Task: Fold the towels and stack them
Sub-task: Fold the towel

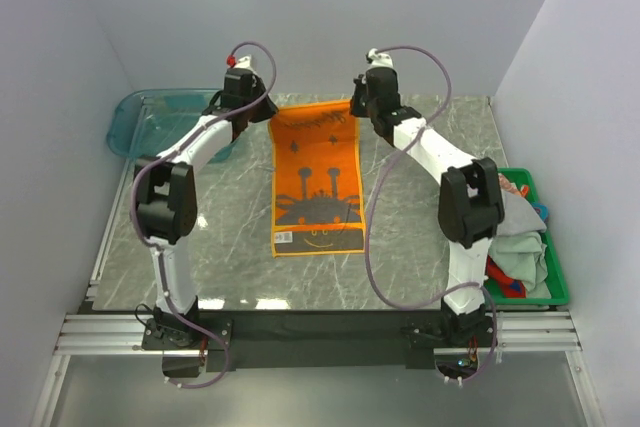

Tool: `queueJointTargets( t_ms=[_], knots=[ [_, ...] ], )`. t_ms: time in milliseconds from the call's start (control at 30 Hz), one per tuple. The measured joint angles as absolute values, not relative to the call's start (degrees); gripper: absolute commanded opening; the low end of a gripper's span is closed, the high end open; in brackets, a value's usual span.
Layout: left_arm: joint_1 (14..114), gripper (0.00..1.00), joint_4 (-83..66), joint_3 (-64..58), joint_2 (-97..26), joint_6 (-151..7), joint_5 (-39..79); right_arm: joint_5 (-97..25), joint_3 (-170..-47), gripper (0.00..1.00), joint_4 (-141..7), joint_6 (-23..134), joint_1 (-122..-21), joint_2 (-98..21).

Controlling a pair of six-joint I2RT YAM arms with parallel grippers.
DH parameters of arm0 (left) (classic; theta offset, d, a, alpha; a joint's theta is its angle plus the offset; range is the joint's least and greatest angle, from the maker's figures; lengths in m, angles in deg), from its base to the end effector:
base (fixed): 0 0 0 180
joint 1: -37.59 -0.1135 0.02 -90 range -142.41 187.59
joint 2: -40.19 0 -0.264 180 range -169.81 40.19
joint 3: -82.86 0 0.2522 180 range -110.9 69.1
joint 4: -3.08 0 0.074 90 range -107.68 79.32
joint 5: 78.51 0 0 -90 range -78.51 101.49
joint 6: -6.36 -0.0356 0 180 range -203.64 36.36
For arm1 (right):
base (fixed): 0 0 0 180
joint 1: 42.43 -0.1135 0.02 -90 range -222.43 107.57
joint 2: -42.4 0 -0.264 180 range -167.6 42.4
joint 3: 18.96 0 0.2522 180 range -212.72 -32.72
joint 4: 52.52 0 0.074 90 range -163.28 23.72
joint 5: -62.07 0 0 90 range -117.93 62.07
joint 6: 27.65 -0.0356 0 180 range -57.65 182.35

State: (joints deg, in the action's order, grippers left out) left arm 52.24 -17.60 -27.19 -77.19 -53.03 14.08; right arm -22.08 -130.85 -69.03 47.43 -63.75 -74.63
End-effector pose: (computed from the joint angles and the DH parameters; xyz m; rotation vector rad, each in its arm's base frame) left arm 0.4720 -0.1250 0.2643 -0.2636 2.0858 -0.5298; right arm 0.4604 0.1758 0.2857 -0.0415 1.9596 0.3185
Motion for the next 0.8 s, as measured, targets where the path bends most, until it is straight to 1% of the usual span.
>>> queueJointTargets(
  t_ms=[200,367,600,800],
  knots=[
    [52.39,0.01,-17.68,-18.69,-67.68,-51.15,17.75,-24.53,-120.51,0.00,-68.87,45.14,-63.75,-65.15],
    [53.60,0.01,-18.05,-9.20,-59.55,-49.45,18.91,-26.43,-112.05,0.00,-69.18,42.75,-63.99,-58.15],
    [56.35,0.01,-20.24,4.92,-50.85,-47.13,18.56,-27.52,-99.48,0.00,-70.80,39.02,-66.29,-49.63],
    [59.30,0.01,-22.58,12.74,-41.96,-46.43,16.09,-26.12,-92.82,0.00,-73.01,37.38,-69.08,-44.95]
  ],
)
